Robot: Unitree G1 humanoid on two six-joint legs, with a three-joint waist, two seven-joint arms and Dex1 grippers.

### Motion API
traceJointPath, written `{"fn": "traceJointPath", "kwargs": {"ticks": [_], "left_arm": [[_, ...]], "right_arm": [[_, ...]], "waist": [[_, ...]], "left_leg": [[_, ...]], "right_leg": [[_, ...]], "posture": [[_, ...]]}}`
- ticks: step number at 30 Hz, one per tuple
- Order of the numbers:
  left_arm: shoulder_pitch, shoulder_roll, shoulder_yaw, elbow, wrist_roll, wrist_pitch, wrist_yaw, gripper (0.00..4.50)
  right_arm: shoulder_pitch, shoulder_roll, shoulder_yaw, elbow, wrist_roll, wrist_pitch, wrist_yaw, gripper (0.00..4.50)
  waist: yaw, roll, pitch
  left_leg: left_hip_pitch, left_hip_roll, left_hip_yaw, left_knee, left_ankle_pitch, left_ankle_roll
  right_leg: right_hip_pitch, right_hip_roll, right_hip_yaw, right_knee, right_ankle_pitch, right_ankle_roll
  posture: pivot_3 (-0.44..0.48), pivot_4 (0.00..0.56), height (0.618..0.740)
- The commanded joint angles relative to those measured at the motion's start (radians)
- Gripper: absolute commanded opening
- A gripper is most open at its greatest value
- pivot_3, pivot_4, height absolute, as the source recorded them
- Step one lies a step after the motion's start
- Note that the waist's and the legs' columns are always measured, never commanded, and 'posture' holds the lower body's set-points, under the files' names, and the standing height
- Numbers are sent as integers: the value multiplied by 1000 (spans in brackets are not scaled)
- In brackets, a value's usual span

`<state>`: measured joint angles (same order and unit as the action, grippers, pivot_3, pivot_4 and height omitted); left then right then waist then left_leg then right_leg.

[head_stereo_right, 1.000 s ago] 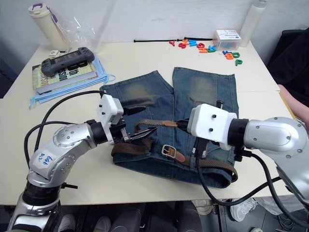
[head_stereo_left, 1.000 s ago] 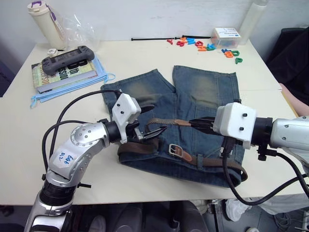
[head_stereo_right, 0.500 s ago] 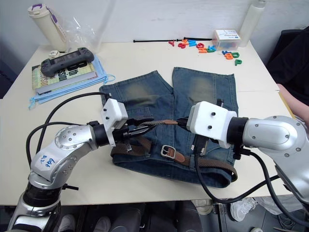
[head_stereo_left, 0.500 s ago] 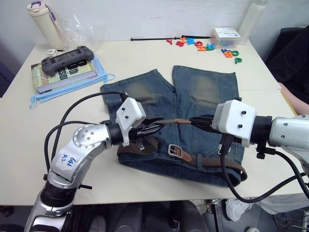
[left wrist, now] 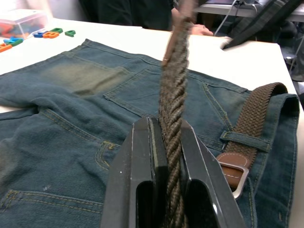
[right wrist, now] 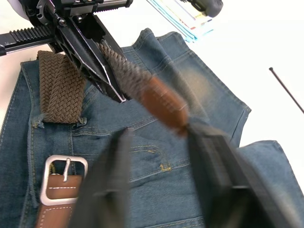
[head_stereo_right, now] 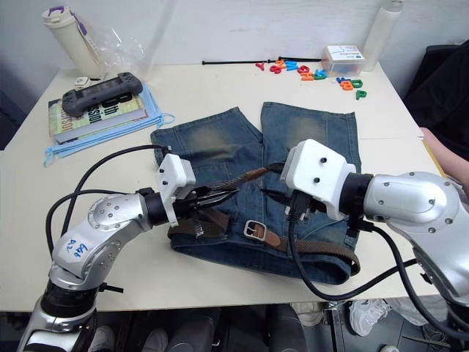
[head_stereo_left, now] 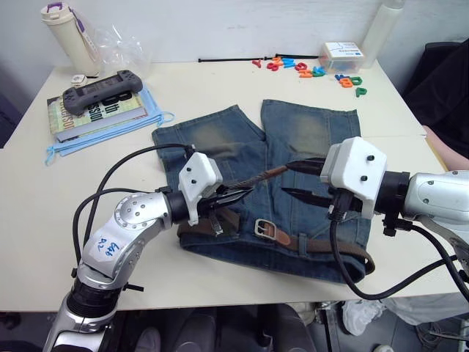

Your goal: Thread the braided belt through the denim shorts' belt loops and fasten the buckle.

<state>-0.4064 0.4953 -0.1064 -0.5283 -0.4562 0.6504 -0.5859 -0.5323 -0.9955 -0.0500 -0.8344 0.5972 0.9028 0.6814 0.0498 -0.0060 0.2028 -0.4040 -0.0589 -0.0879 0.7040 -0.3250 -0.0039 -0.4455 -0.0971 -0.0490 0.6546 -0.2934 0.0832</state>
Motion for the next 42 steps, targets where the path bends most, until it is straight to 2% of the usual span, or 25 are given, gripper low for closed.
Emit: {"fn": "traceJointPath", "kwargs": {"ticks": [1, 7, 12, 15, 22, 29, 36, 39, 42], "left_arm": [[46, -11, 57, -19, -20, 4, 30, 0], [106, -15, 91, -3, -10, 1, 51, 0], [118, -29, 90, 4, -16, 12, 72, 0], [115, -32, 88, 6, -18, 15, 75, 0], [98, -37, 99, 18, -32, 44, 82, 0], [78, -33, 106, 36, -35, 62, 73, 0], [70, -29, 92, 50, -24, 56, 54, 0], [69, -32, 89, 53, -22, 56, 51, 0], [67, -37, 84, 56, -20, 54, 50, 0]], "right_arm": [[25, -10, -125, -64, 68, 64, -28, 4004], [221, -35, -245, -169, 122, 127, -42, 4004], [321, 10, -48, -213, 138, 48, -214, 4004], [366, 1, 98, -213, 33, 9, -295, 4004], [437, 14, 311, -213, -131, -60, -398, 4004], [459, 38, 405, -212, -290, -54, -451, 4004], [469, 122, 449, -198, -467, -88, -524, 4004], [479, 159, 448, -198, -511, -99, -523, 3132], [490, 183, 449, -191, -541, -100, -506, 1704]], "waist": [[0, 0, 0], [4, -1, -1], [-2, -1, -1], [-1, -1, -1], [0, -1, -1], [-1, -2, -1], [-4, -5, -3], [-5, -5, -3], [-4, -5, -3]], "left_leg": [[0, 0, 0, 0, 0, 0], [0, 0, 1, 1, -1, 1], [0, 0, 3, 7, -1, 2], [-1, 0, 3, 11, -2, 2], [-1, 0, 3, 13, -3, 3], [-1, 0, 3, 14, -3, 3], [0, 0, 3, 14, -3, 3], [0, 0, 3, 15, -3, 3], [0, 0, 2, 15, -3, 2]], "right_leg": [[0, 0, 0, 0, 0, 0], [0, 0, 0, 2, 0, 0], [0, 0, 2, 5, 0, 0], [-1, 0, 2, 8, 0, 0], [0, 0, 3, 8, 0, 0], [0, 0, 3, 9, 0, 0], [0, 0, 3, 10, 0, 0], [0, 0, 3, 11, 0, 0], [-1, 0, 3, 11, 0, 0]], "posture": [[0, 150, 659], [0, 150, 659], [0, 150, 659], [0, 150, 659], [0, 150, 659], [0, 150, 659], [0, 150, 659], [0, 150, 659], [0, 150, 659]]}}
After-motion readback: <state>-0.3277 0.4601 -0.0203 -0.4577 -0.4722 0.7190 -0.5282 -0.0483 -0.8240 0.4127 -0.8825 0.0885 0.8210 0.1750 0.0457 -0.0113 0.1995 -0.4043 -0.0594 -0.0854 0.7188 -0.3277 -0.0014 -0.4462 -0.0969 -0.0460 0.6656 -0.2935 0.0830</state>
